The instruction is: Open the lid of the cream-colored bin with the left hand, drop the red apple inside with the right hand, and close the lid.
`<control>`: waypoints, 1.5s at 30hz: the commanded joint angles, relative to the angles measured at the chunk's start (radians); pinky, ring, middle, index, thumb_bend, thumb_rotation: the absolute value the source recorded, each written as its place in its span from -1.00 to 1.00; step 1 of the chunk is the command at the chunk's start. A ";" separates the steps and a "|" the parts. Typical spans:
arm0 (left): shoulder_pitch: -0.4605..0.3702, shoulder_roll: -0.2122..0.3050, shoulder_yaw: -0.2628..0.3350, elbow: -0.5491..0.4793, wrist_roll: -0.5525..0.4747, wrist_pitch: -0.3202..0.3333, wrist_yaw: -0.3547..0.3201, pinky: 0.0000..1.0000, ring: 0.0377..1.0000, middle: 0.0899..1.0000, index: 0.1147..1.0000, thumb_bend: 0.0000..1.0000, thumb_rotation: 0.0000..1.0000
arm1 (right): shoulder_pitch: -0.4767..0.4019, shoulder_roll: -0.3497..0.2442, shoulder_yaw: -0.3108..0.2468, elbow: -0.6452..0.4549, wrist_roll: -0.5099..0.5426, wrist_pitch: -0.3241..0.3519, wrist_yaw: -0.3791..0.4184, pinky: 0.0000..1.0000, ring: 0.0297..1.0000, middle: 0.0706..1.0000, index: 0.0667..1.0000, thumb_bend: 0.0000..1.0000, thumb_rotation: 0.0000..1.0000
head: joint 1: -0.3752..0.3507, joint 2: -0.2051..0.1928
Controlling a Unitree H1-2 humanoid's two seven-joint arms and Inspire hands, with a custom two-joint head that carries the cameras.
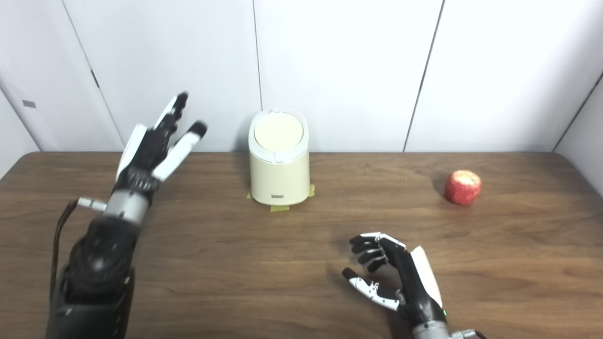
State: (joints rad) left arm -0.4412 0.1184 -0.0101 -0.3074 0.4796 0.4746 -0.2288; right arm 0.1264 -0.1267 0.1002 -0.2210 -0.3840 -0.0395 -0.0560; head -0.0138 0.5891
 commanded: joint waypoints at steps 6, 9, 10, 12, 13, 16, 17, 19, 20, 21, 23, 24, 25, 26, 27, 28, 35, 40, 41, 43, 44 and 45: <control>-0.167 -0.068 0.010 0.114 0.238 -0.005 -0.093 1.00 1.00 1.00 1.00 0.55 1.00 | -0.047 0.000 -0.002 0.002 -0.010 -0.042 -0.011 -0.09 0.10 0.16 0.19 -0.40 -0.71 | -0.005 -0.004; -0.212 -0.083 -0.009 0.182 0.307 -0.005 -0.092 1.00 1.00 1.00 1.00 0.56 1.00 | -0.048 0.002 -0.001 0.003 -0.015 -0.035 -0.011 -0.12 0.08 0.16 0.20 -0.39 -0.64 | -0.007 -0.004; -0.234 -0.084 -0.023 0.216 0.321 -0.005 -0.083 1.00 1.00 1.00 1.00 0.55 0.98 | -0.048 0.004 0.000 0.002 -0.015 -0.031 -0.009 -0.13 0.07 0.15 0.20 -0.39 -0.63 | -0.009 -0.005; -0.278 -0.088 -0.046 0.284 0.332 -0.005 -0.062 1.00 1.00 1.00 1.00 0.52 0.93 | -0.048 0.006 0.000 0.003 -0.015 -0.029 -0.008 -0.14 0.07 0.15 0.20 -0.39 -0.63 | -0.013 -0.004; -0.298 -0.091 -0.057 0.318 0.342 -0.005 -0.051 1.00 1.00 1.00 1.00 0.51 0.89 | -0.048 0.007 0.000 0.003 -0.015 -0.028 -0.008 -0.10 0.09 0.16 0.20 -0.39 -0.68 | -0.015 -0.003; -0.341 -0.094 -0.088 0.392 0.383 -0.005 -0.025 1.00 1.00 1.00 1.00 0.52 0.85 | -0.050 0.008 -0.002 0.001 -0.015 -0.020 -0.006 -0.08 0.10 0.16 0.20 -0.38 -0.72 | -0.019 0.001; -0.356 -0.091 -0.104 0.422 0.403 -0.005 -0.015 1.00 1.00 1.00 1.00 0.55 0.84 | -0.050 0.008 -0.003 0.001 -0.018 -0.020 -0.006 -0.11 0.09 0.16 0.20 -0.37 -0.72 | -0.018 0.002; -0.381 -0.083 -0.133 0.477 0.430 -0.005 0.000 1.00 1.00 1.00 1.00 0.57 0.84 | -0.051 0.007 -0.002 0.003 -0.020 -0.022 -0.007 -0.21 0.00 0.14 0.20 -0.38 -0.72 | -0.019 0.001; -0.391 -0.079 -0.143 0.500 0.437 -0.005 0.005 1.00 1.00 1.00 1.00 0.58 0.83 | -0.052 0.007 -0.002 0.004 -0.020 -0.025 -0.008 -0.19 0.02 0.14 0.19 -0.38 -0.70 | -0.020 0.000; -0.399 -0.075 -0.152 0.521 0.442 -0.005 0.010 1.00 1.00 1.00 1.00 0.58 0.83 | -0.052 0.007 -0.002 0.006 -0.020 -0.026 -0.008 -0.19 0.02 0.14 0.19 -0.38 -0.69 | -0.021 0.001; -0.418 -0.066 -0.174 0.568 0.440 -0.007 0.035 1.00 1.00 1.00 1.00 0.58 0.81 | -0.053 0.008 -0.002 0.008 -0.021 -0.028 -0.010 -0.17 0.03 0.13 0.19 -0.38 -0.71 | -0.022 0.002; -0.425 -0.064 -0.182 0.587 0.436 -0.007 0.047 1.00 1.00 1.00 1.00 0.58 0.80 | -0.053 0.008 -0.002 0.011 -0.019 -0.032 -0.011 -0.17 0.02 0.12 0.18 -0.38 -0.72 | -0.025 0.005; -0.431 -0.062 -0.189 0.604 0.429 -0.007 0.057 1.00 1.00 1.00 1.00 0.58 0.79 | -0.054 0.008 -0.003 0.014 -0.013 -0.038 -0.011 -0.18 0.01 0.11 0.18 -0.38 -0.75 | -0.025 0.005; -0.436 -0.061 -0.196 0.620 0.424 -0.008 0.068 1.00 1.00 1.00 1.00 0.56 0.77 | -0.055 0.007 -0.003 0.017 -0.009 -0.043 -0.010 -0.19 0.00 0.10 0.18 -0.37 -0.82 | -0.025 0.006; -0.440 -0.059 -0.203 0.635 0.420 -0.010 0.080 1.00 1.00 1.00 1.00 0.56 0.75 | -0.055 0.006 -0.002 0.018 -0.008 -0.043 -0.009 -0.19 0.00 0.10 0.18 -0.37 -0.82 | -0.025 0.006; -0.444 -0.056 -0.211 0.650 0.418 -0.012 0.091 1.00 1.00 1.00 1.00 0.55 0.73 | -0.055 0.006 -0.001 0.016 -0.008 -0.039 -0.006 -0.18 0.01 0.10 0.18 -0.37 -0.80 | -0.026 0.006; -0.459 -0.027 -0.260 0.718 0.433 -0.007 0.137 1.00 1.00 1.00 1.00 0.51 0.60 | -0.054 0.009 0.005 0.013 -0.021 -0.033 -0.007 -0.15 0.05 0.12 0.18 -0.38 -0.74 | -0.028 0.007; -0.455 -0.011 -0.269 0.736 0.431 -0.007 0.152 1.00 1.00 1.00 1.00 0.42 0.42 | -0.052 0.010 0.007 0.006 -0.023 -0.027 -0.003 -0.19 0.02 0.09 0.18 -0.38 -0.79 | -0.028 0.009; -0.454 -0.007 -0.273 0.735 0.435 -0.007 0.149 1.00 1.00 1.00 1.00 0.41 0.39 | -0.052 0.010 0.008 0.004 -0.022 -0.023 0.000 -0.19 0.01 0.09 0.18 -0.38 -0.80 | -0.028 0.010; -0.448 0.000 -0.278 0.727 0.441 -0.006 0.140 1.00 1.00 1.00 1.00 0.41 0.36 | -0.051 0.009 0.008 0.002 -0.017 -0.021 0.003 -0.17 0.03 0.11 0.19 -0.38 -0.80 | -0.028 0.011; -0.447 0.002 -0.280 0.724 0.442 -0.006 0.137 1.00 1.00 1.00 1.00 0.42 0.35 | -0.051 0.009 0.008 0.002 -0.017 -0.020 0.004 -0.17 0.03 0.11 0.19 -0.38 -0.81 | -0.028 0.011; -0.444 0.006 -0.286 0.722 0.447 -0.006 0.138 1.00 1.00 1.00 1.00 0.42 0.34 | -0.051 0.008 0.008 0.003 -0.017 -0.022 0.004 -0.17 0.03 0.11 0.19 -0.37 -0.82 | -0.027 0.010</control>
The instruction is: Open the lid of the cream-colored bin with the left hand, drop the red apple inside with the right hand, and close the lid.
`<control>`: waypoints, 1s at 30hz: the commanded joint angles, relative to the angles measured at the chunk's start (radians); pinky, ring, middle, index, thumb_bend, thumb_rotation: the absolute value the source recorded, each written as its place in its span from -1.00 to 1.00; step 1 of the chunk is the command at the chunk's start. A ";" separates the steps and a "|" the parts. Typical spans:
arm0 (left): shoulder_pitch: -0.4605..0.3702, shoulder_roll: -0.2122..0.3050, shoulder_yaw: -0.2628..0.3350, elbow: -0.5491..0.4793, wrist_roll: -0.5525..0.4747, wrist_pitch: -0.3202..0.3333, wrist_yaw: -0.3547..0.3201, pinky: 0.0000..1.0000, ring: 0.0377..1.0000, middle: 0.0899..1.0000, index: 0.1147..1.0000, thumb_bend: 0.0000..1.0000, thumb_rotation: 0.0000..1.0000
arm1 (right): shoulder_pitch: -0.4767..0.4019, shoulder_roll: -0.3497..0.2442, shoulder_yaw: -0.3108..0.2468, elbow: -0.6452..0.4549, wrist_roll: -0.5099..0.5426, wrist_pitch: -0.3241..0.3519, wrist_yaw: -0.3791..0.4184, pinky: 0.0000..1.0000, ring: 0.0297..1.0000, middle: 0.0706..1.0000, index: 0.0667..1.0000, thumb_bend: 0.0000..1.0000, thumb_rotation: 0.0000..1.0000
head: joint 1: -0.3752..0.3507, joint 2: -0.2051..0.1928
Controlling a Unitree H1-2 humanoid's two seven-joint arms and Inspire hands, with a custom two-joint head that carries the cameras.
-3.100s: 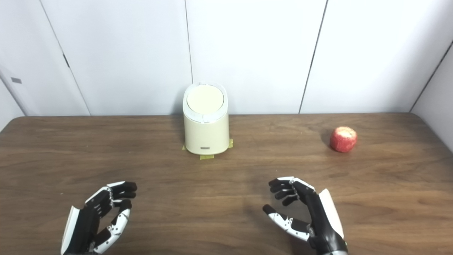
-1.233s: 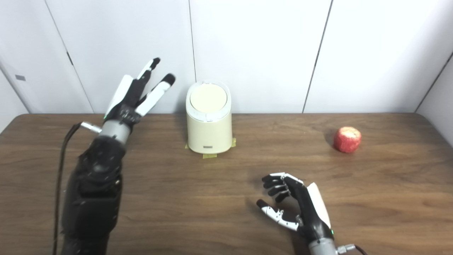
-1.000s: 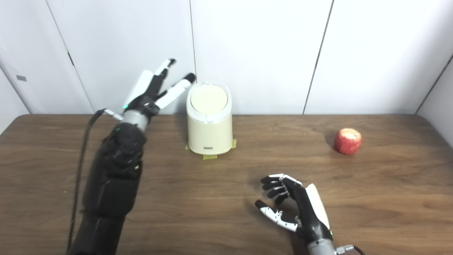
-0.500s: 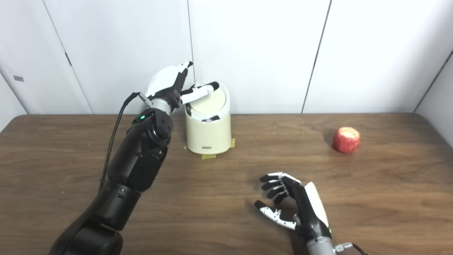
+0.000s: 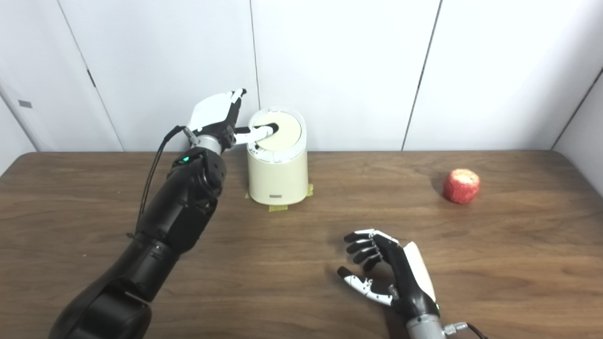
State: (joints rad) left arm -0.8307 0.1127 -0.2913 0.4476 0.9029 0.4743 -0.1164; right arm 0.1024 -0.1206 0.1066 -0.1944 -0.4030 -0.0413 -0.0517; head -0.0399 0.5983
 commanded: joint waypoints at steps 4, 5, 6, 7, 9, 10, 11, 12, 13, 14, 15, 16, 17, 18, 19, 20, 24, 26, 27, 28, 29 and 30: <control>-0.043 0.037 -0.075 -0.023 0.105 -0.007 0.077 1.00 1.00 1.00 1.00 0.55 0.18 | -0.023 0.002 0.004 -0.028 -0.001 -0.020 0.002 -0.20 0.01 0.09 0.19 -0.38 -0.73 | -0.002 0.005; -0.041 0.045 -0.096 -0.018 0.126 -0.007 0.097 1.00 1.00 1.00 1.00 0.62 0.11 | -0.022 0.003 0.004 -0.030 -0.002 -0.019 0.003 -0.19 0.02 0.10 0.19 -0.37 -0.73 | -0.002 0.005; -0.040 0.056 -0.122 -0.014 0.153 -0.013 0.127 1.00 1.00 1.00 1.00 0.67 0.06 | -0.020 0.004 0.006 -0.035 0.001 -0.016 0.006 -0.19 0.03 0.11 0.19 -0.37 -0.74 | 0.000 0.005; -0.039 0.067 -0.146 -0.011 0.178 -0.019 0.153 1.00 1.00 1.00 1.00 0.76 -0.01 | -0.019 0.005 0.007 -0.038 0.006 -0.015 0.010 -0.18 0.04 0.12 0.19 -0.37 -0.76 | -0.001 0.005; -0.038 0.082 -0.180 -0.010 0.208 -0.026 0.183 1.00 1.00 1.00 1.00 0.87 -0.10 | -0.017 0.008 0.010 -0.042 0.008 -0.012 0.013 -0.15 0.06 0.14 0.19 -0.37 -0.78 | -0.003 0.004; -0.038 0.091 -0.196 -0.011 0.224 -0.030 0.194 1.00 1.00 1.00 1.00 0.92 -0.15 | -0.016 0.009 0.012 -0.043 0.005 -0.010 0.013 -0.13 0.07 0.15 0.19 -0.37 -0.78 | -0.006 0.004; -0.039 0.099 -0.212 -0.008 0.241 -0.037 0.208 1.00 1.00 1.00 1.00 0.97 -0.19 | -0.016 0.010 0.013 -0.045 0.005 -0.005 0.015 -0.13 0.07 0.14 0.19 -0.37 -0.78 | -0.006 0.004; -0.039 0.107 -0.227 -0.004 0.257 -0.045 0.225 1.00 1.00 1.00 1.00 0.99 -0.22 | -0.015 0.011 0.015 -0.046 0.006 -0.004 0.015 -0.12 0.08 0.15 0.19 -0.37 -0.78 | -0.008 0.005; -0.040 0.113 -0.239 0.000 0.267 -0.052 0.239 1.00 1.00 1.00 1.00 1.00 -0.25 | -0.015 0.012 0.016 -0.046 0.008 -0.003 0.016 -0.11 0.08 0.15 0.19 -0.36 -0.79 | -0.008 0.006; -0.040 0.118 -0.249 0.003 0.279 -0.055 0.248 1.00 1.00 1.00 1.00 1.00 -0.30 | -0.015 0.012 0.017 -0.048 0.007 -0.002 0.016 -0.10 0.09 0.16 0.20 -0.36 -0.81 | -0.008 0.007; -0.041 0.126 -0.265 0.009 0.300 -0.060 0.264 1.00 1.00 1.00 1.00 1.00 -0.34 | -0.014 0.012 0.018 -0.048 0.006 -0.001 0.017 -0.08 0.10 0.17 0.20 -0.37 -0.81 | -0.009 0.007; -0.043 0.133 -0.280 0.018 0.320 -0.066 0.286 1.00 1.00 1.00 1.00 1.00 -0.36 | -0.015 0.012 0.020 -0.047 0.005 -0.004 0.016 -0.08 0.10 0.17 0.20 -0.37 -0.82 | -0.010 0.007; -0.045 0.140 -0.296 0.027 0.341 -0.070 0.304 1.00 1.00 1.00 1.00 1.00 -0.38 | -0.014 0.011 0.021 -0.047 0.007 -0.004 0.017 -0.08 0.11 0.17 0.20 -0.37 -0.83 | -0.010 0.007; -0.047 0.146 -0.308 0.037 0.357 -0.076 0.325 1.00 1.00 1.00 1.00 1.00 -0.37 | -0.014 0.011 0.022 -0.048 0.005 -0.002 0.018 -0.07 0.12 0.18 0.20 -0.37 -0.84 | -0.011 0.007; -0.049 0.152 -0.319 0.048 0.370 -0.083 0.347 1.00 1.00 1.00 1.00 1.00 -0.37 | -0.014 0.010 0.024 -0.049 0.003 0.001 0.018 -0.07 0.12 0.18 0.20 -0.37 -0.81 | -0.011 0.008; -0.051 0.157 -0.329 0.061 0.382 -0.091 0.366 1.00 1.00 1.00 1.00 1.00 -0.36 | -0.014 0.010 0.025 -0.051 -0.002 0.005 0.019 -0.08 0.12 0.18 0.20 -0.37 -0.79 | -0.011 0.009; -0.061 0.178 -0.366 0.088 0.432 -0.106 0.384 1.00 1.00 1.00 1.00 1.00 -0.31 | -0.016 0.009 0.027 -0.052 -0.005 0.017 0.021 -0.05 0.13 0.19 0.20 -0.36 -0.78 | -0.010 0.006; -0.064 0.185 -0.379 0.096 0.445 -0.111 0.381 1.00 1.00 1.00 1.00 1.00 -0.31 | -0.018 0.006 0.029 -0.046 -0.004 0.013 0.020 -0.03 0.14 0.19 0.20 -0.35 -0.81 | -0.012 0.005; -0.063 0.189 -0.383 0.102 0.450 -0.113 0.383 1.00 1.00 1.00 1.00 1.00 -0.31 | -0.019 0.005 0.030 -0.045 -0.005 0.013 0.021 -0.03 0.15 0.19 0.20 -0.34 -0.82 | -0.012 0.004; -0.062 0.190 -0.385 0.107 0.452 -0.116 0.386 1.00 1.00 1.00 1.00 1.00 -0.32 | -0.020 0.005 0.030 -0.044 -0.006 0.014 0.021 -0.03 0.15 0.19 0.20 -0.34 -0.83 | -0.013 0.003; -0.060 0.192 -0.385 0.110 0.453 -0.119 0.387 1.00 1.00 1.00 1.00 1.00 -0.33 | -0.021 0.004 0.031 -0.043 -0.009 0.014 0.020 -0.03 0.15 0.19 0.20 -0.34 -0.84 | -0.013 0.002; -0.058 0.194 -0.386 0.114 0.453 -0.123 0.389 1.00 1.00 1.00 1.00 1.00 -0.34 | -0.022 0.003 0.031 -0.040 -0.010 0.011 0.019 -0.03 0.14 0.19 0.20 -0.34 -0.84 | -0.014 0.001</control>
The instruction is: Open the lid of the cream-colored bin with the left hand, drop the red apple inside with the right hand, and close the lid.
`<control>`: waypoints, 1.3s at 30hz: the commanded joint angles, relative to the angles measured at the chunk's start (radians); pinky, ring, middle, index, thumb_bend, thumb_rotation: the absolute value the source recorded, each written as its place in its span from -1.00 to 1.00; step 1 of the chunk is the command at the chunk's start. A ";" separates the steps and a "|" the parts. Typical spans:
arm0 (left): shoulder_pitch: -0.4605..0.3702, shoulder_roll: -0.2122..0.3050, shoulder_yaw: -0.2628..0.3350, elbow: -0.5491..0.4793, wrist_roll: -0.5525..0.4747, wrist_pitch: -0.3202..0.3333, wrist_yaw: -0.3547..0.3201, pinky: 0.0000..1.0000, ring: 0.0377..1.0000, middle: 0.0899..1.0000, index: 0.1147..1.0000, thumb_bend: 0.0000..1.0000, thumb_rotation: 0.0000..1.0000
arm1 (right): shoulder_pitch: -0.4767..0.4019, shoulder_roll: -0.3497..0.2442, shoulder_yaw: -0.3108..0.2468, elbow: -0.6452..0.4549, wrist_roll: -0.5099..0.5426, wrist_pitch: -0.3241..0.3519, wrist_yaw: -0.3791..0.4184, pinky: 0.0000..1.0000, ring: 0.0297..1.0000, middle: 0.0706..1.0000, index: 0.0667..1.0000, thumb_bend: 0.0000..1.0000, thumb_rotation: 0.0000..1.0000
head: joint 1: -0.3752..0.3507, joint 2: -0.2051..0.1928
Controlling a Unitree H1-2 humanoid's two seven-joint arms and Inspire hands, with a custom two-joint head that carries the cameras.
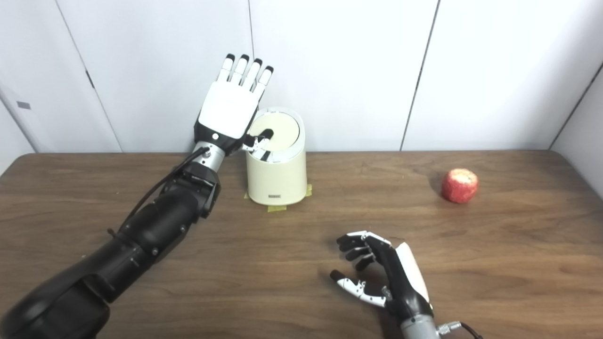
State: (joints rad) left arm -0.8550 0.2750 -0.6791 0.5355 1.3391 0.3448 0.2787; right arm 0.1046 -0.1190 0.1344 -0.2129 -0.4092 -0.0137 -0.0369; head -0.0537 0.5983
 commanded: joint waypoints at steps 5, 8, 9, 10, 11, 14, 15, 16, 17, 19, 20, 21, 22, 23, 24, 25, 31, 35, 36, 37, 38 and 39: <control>-0.023 0.033 0.000 0.070 0.005 -0.013 0.020 1.00 1.00 1.00 1.00 1.00 -0.32 | -0.029 0.003 0.004 -0.008 -0.001 -0.021 0.002 -0.04 0.13 0.19 0.19 -0.34 -0.84 | -0.007 -0.003; -0.015 0.027 0.009 0.093 -0.025 -0.030 0.037 1.00 1.00 1.00 1.00 1.00 -0.33 | -0.031 0.004 0.007 -0.007 -0.004 -0.017 0.002 -0.04 0.13 0.18 0.18 -0.34 -0.83 | -0.008 -0.004; -0.012 0.025 0.011 0.099 -0.031 -0.034 0.043 1.00 1.00 1.00 1.00 1.00 -0.35 | -0.032 0.004 0.007 -0.008 -0.004 -0.012 0.004 -0.05 0.13 0.19 0.19 -0.35 -0.83 | -0.009 -0.004; -0.010 0.024 0.010 0.104 -0.033 -0.034 0.046 1.00 1.00 1.00 1.00 1.00 -0.34 | -0.032 0.004 0.008 -0.010 -0.006 -0.005 0.007 -0.04 0.14 0.19 0.19 -0.35 -0.83 | -0.010 -0.005; -0.008 0.025 0.006 0.106 -0.033 -0.033 0.045 1.00 1.00 1.00 1.00 1.00 -0.32 | -0.032 0.003 0.009 -0.011 -0.006 -0.004 0.008 -0.04 0.14 0.19 0.19 -0.35 -0.84 | -0.010 -0.006; -0.002 0.028 0.001 0.109 -0.036 -0.037 0.049 1.00 1.00 1.00 1.00 1.00 -0.26 | -0.033 0.002 0.011 -0.009 -0.011 -0.005 0.005 -0.04 0.14 0.19 0.19 -0.34 -0.88 | -0.013 -0.006; 0.001 0.029 -0.001 0.110 -0.037 -0.041 0.053 1.00 1.00 1.00 1.00 1.00 -0.23 | -0.033 0.002 0.011 -0.009 -0.010 -0.005 0.005 -0.04 0.14 0.20 0.19 -0.34 -0.88 | -0.013 -0.005; 0.004 0.030 -0.001 0.110 -0.041 -0.045 0.057 1.00 1.00 1.00 1.00 1.00 -0.20 | -0.033 0.002 0.011 -0.011 -0.010 -0.003 0.005 -0.04 0.14 0.20 0.19 -0.35 -0.88 | -0.013 -0.005; 0.005 0.031 -0.001 0.109 -0.043 -0.048 0.058 1.00 1.00 1.00 1.00 1.00 -0.17 | -0.033 0.002 0.012 -0.012 -0.010 -0.002 0.006 -0.04 0.14 0.19 0.19 -0.34 -0.88 | -0.013 -0.005; 0.011 0.029 0.002 0.109 -0.053 -0.056 0.064 1.00 1.00 1.00 1.00 1.00 -0.15 | -0.031 0.005 0.011 -0.020 -0.009 0.012 0.010 -0.03 0.15 0.20 0.19 -0.34 -0.88 | -0.013 -0.005; 0.012 0.029 0.003 0.109 -0.056 -0.058 0.066 1.00 1.00 1.00 1.00 1.00 -0.14 | -0.030 0.005 0.011 -0.022 -0.008 0.015 0.011 -0.03 0.15 0.20 0.19 -0.34 -0.88 | -0.013 -0.005; 0.014 0.028 0.003 0.106 -0.057 -0.056 0.062 1.00 1.00 1.00 1.00 1.00 -0.14 | -0.030 0.005 0.012 -0.024 -0.010 0.019 0.012 -0.02 0.15 0.20 0.19 -0.34 -0.88 | -0.012 -0.004; 0.016 0.027 0.003 0.101 -0.059 -0.056 0.060 1.00 1.00 1.00 1.00 1.00 -0.11 | -0.030 0.004 0.013 -0.026 -0.011 0.022 0.013 -0.01 0.17 0.20 0.20 -0.34 -0.87 | -0.012 -0.003; 0.018 0.027 0.004 0.098 -0.060 -0.055 0.059 1.00 1.00 1.00 1.00 1.00 -0.09 | -0.029 0.004 0.013 -0.027 -0.012 0.023 0.013 -0.01 0.17 0.21 0.20 -0.35 -0.86 | -0.012 -0.003; 0.019 0.028 0.005 0.095 -0.061 -0.055 0.061 1.00 1.00 1.00 1.00 1.00 -0.07 | -0.030 0.003 0.014 -0.026 -0.012 0.020 0.013 0.00 0.17 0.21 0.20 -0.35 -0.85 | -0.012 -0.003; 0.021 0.027 0.008 0.093 -0.064 -0.053 0.064 1.00 1.00 1.00 1.00 0.94 0.03 | -0.030 0.002 0.015 -0.024 -0.011 0.016 0.012 -0.01 0.17 0.20 0.20 -0.35 -0.85 | -0.012 -0.003; 0.031 0.002 0.055 0.065 -0.117 -0.011 0.003 1.00 1.00 1.00 1.00 0.35 0.65 | -0.031 0.001 0.017 -0.021 -0.011 0.012 0.011 -0.02 0.16 0.21 0.20 -0.35 -0.86 | -0.013 -0.004; 0.042 -0.029 0.118 0.032 -0.200 0.022 -0.084 1.00 1.00 1.00 1.00 0.36 0.81 | -0.032 0.001 0.019 -0.022 -0.019 0.019 0.012 -0.02 0.16 0.21 0.20 -0.36 -0.84 | -0.014 -0.005; 0.045 -0.038 0.137 0.023 -0.223 0.034 -0.111 1.00 1.00 1.00 1.00 0.38 0.80 | -0.032 0.001 0.020 -0.023 -0.021 0.021 0.013 -0.02 0.16 0.21 0.20 -0.36 -0.84 | -0.015 -0.005; 0.047 -0.046 0.152 0.011 -0.243 0.050 -0.145 1.00 1.00 1.00 1.00 0.40 0.84 | -0.032 0.002 0.020 -0.026 -0.021 0.025 0.015 -0.02 0.16 0.21 0.20 -0.36 -0.84 | -0.016 -0.005; 0.049 -0.053 0.167 0.000 -0.260 0.062 -0.167 1.00 1.00 1.00 1.00 0.42 0.88 | -0.031 0.003 0.020 -0.028 -0.020 0.030 0.017 -0.01 0.17 0.21 0.20 -0.36 -0.84 | -0.016 -0.005; 0.050 -0.058 0.178 -0.009 -0.274 0.073 -0.187 1.00 1.00 1.00 1.00 0.43 0.88 | -0.031 0.004 0.021 -0.028 -0.019 0.032 0.018 -0.01 0.17 0.22 0.20 -0.36 -0.84 | -0.015 -0.005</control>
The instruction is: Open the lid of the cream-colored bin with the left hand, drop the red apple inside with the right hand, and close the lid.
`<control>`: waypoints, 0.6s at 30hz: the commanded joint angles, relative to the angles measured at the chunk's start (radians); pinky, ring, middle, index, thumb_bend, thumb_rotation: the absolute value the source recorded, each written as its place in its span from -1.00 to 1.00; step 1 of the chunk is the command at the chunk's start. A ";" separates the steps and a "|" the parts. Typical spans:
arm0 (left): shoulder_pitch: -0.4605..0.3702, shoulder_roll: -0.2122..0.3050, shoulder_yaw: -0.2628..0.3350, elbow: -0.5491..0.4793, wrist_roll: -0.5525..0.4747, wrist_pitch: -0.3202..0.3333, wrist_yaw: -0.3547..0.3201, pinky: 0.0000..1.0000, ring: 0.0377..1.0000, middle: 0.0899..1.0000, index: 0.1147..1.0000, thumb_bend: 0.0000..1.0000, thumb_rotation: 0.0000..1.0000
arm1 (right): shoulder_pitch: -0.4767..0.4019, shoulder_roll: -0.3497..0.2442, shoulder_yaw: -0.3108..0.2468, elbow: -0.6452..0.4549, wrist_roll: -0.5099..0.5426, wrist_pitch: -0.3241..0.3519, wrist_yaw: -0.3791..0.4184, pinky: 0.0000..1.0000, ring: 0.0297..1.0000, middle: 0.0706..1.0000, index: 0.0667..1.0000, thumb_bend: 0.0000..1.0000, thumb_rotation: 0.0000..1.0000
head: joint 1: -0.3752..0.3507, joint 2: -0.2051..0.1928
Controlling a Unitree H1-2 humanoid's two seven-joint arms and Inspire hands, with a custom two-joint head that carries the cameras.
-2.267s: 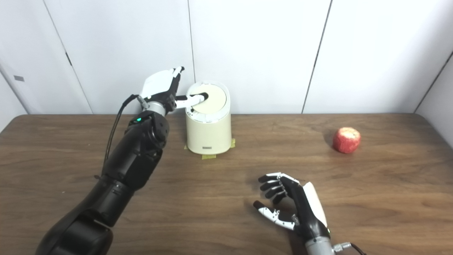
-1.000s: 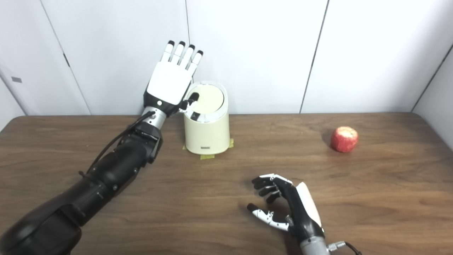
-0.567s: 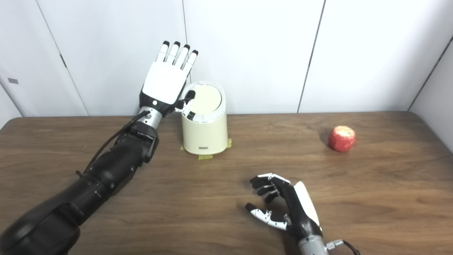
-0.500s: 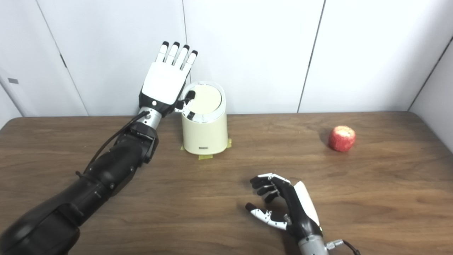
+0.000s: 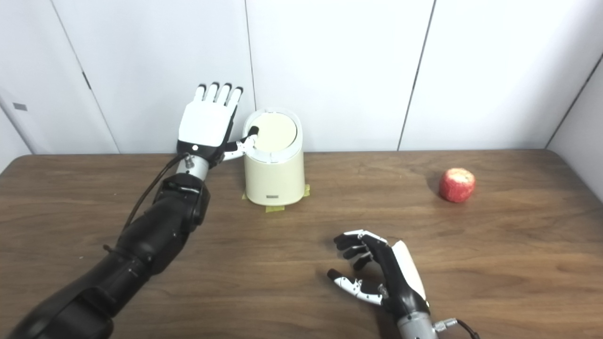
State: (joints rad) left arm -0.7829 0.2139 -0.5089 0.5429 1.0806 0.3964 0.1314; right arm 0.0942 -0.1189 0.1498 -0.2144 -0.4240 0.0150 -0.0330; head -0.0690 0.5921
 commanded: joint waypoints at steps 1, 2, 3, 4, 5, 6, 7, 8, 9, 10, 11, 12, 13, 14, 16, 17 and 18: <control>-0.020 -0.002 0.021 -0.027 -0.034 0.029 -0.058 1.00 1.00 1.00 1.00 0.43 0.88 | -0.021 0.004 0.006 -0.025 -0.003 0.000 0.013 -0.01 0.17 0.22 0.20 -0.36 -0.83 | 0.000 0.001; -0.019 -0.005 0.030 -0.035 -0.047 0.036 -0.072 1.00 1.00 1.00 1.00 0.42 0.86 | -0.021 0.003 0.006 -0.024 -0.003 -0.001 0.013 -0.01 0.17 0.22 0.20 -0.36 -0.85 | 0.000 0.001; -0.018 -0.008 0.038 -0.043 -0.060 0.044 -0.087 1.00 1.00 1.00 1.00 0.42 0.85 | -0.021 0.004 0.007 -0.025 -0.003 0.000 0.013 -0.01 0.17 0.22 0.20 -0.36 -0.85 | 0.000 0.001; -0.018 -0.010 0.046 -0.051 -0.070 0.052 -0.103 1.00 1.00 1.00 1.00 0.41 0.84 | -0.021 0.004 0.007 -0.026 -0.003 0.002 0.013 -0.02 0.17 0.22 0.20 -0.36 -0.85 | 0.001 0.001; -0.018 -0.011 0.051 -0.056 -0.077 0.058 -0.115 1.00 1.00 1.00 1.00 0.41 0.83 | -0.020 0.004 0.007 -0.027 -0.004 0.003 0.014 -0.02 0.17 0.22 0.19 -0.35 -0.86 | 0.001 0.001; -0.018 -0.012 0.056 -0.062 -0.083 0.062 -0.127 1.00 1.00 1.00 1.00 0.41 0.81 | -0.020 0.004 0.008 -0.029 -0.004 0.005 0.015 -0.02 0.17 0.22 0.19 -0.35 -0.88 | 0.001 0.001; -0.018 -0.014 0.062 -0.064 -0.091 0.065 -0.134 1.00 1.00 1.00 1.00 0.42 0.78 | -0.021 0.004 0.008 -0.030 -0.003 0.006 0.016 -0.02 0.17 0.22 0.19 -0.35 -0.89 | 0.001 0.001; -0.017 -0.015 0.067 -0.066 -0.100 0.066 -0.137 1.00 1.00 1.00 1.00 0.44 0.75 | -0.021 0.003 0.009 -0.031 -0.002 0.006 0.017 -0.02 0.17 0.22 0.19 -0.35 -0.90 | 0.001 0.001; -0.018 -0.018 0.074 -0.067 -0.109 0.068 -0.144 1.00 1.00 1.00 1.00 0.44 0.74 | -0.021 0.003 0.009 -0.030 -0.001 0.006 0.018 -0.03 0.17 0.22 0.19 -0.35 -0.90 | 0.001 0.002; -0.019 -0.021 0.080 -0.065 -0.109 0.070 -0.151 1.00 1.00 1.00 1.00 0.45 0.73 | -0.021 0.004 0.009 -0.030 0.003 0.011 0.019 -0.03 0.16 0.22 0.19 -0.35 -0.90 | 0.001 0.001; -0.020 -0.024 0.085 -0.063 -0.109 0.071 -0.154 1.00 1.00 1.00 1.00 0.47 0.74 | -0.022 0.006 0.009 -0.030 0.003 0.015 0.020 -0.04 0.17 0.22 0.20 -0.35 -0.89 | 0.001 0.001; -0.021 -0.029 0.093 -0.062 -0.110 0.072 -0.157 1.00 1.00 1.00 1.00 0.47 0.74 | -0.022 0.006 0.009 -0.029 0.002 0.017 0.021 -0.04 0.17 0.22 0.20 -0.35 -0.88 | 0.000 0.001; -0.022 -0.034 0.102 -0.060 -0.111 0.073 -0.161 1.00 1.00 1.00 1.00 0.47 0.74 | -0.023 0.006 0.010 -0.027 0.000 0.015 0.019 -0.04 0.17 0.22 0.20 -0.35 -0.88 | -0.001 0.001; -0.023 -0.039 0.111 -0.060 -0.115 0.073 -0.165 1.00 1.00 1.00 1.00 0.47 0.74 | -0.023 0.006 0.011 -0.027 -0.001 0.015 0.019 -0.04 0.16 0.22 0.19 -0.35 -0.87 | -0.001 0.001; -0.025 -0.048 0.129 -0.060 -0.119 0.073 -0.182 1.00 1.00 1.00 1.00 0.47 0.75 | -0.024 0.006 0.012 -0.027 -0.002 0.018 0.021 -0.03 0.17 0.23 0.20 -0.35 -0.88 | 0.000 0.001; -0.026 -0.051 0.135 -0.061 -0.119 0.073 -0.189 1.00 1.00 1.00 1.00 0.48 0.78 | -0.024 0.007 0.012 -0.028 -0.001 0.020 0.021 -0.03 0.17 0.23 0.20 -0.34 -0.89 | 0.000 0.001; -0.029 -0.054 0.144 -0.064 -0.124 0.073 -0.196 1.00 1.00 1.00 1.00 0.48 0.79 | -0.024 0.007 0.013 -0.026 -0.002 0.015 0.019 -0.03 0.17 0.22 0.20 -0.34 -0.90 | 0.000 0.001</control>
State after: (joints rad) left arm -0.7731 0.1627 -0.3725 0.4843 0.9529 0.4636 -0.0519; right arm 0.0927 -0.1184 0.1539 -0.2254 -0.4226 0.0356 -0.0259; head -0.0675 0.5921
